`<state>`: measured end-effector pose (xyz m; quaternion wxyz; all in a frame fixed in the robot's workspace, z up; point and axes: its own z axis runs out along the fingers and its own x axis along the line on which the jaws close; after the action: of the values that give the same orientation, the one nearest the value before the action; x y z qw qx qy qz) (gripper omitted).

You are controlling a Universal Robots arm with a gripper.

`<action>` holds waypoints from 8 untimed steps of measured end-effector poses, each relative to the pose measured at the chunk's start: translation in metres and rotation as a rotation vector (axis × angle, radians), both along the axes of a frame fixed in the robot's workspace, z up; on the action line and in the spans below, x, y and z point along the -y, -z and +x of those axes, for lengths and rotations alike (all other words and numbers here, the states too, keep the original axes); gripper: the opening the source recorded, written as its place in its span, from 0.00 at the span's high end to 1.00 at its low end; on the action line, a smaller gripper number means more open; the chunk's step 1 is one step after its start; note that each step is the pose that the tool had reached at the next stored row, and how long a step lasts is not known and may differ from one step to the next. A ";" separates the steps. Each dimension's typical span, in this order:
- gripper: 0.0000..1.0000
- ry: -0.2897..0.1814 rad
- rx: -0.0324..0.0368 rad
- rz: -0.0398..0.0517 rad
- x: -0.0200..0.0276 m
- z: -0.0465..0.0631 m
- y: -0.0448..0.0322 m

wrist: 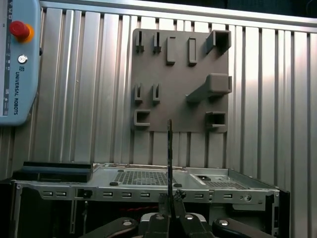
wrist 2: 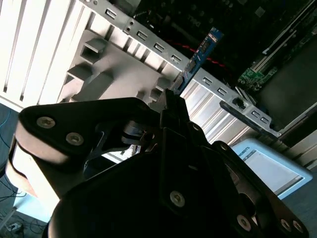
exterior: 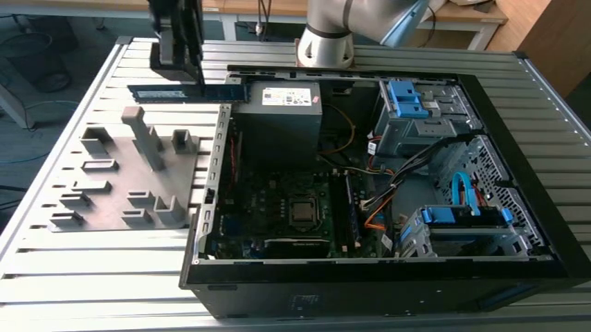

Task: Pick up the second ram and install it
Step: 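Pick up the second ram and move it above second insertion slot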

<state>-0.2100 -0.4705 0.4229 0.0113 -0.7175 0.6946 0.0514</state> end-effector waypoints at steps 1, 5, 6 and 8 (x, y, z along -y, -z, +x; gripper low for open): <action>0.87 0.000 -0.0001 0.0000 0.0000 0.003 0.0003; 0.87 0.000 -0.0010 -0.0001 0.0000 0.015 0.0018; 0.87 0.000 -0.0013 0.0000 0.0000 0.019 0.0023; 0.87 0.000 -0.0026 0.0000 -0.0001 0.027 0.0038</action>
<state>-0.1830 -0.4704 0.4191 0.0104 -0.7174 0.6947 0.0523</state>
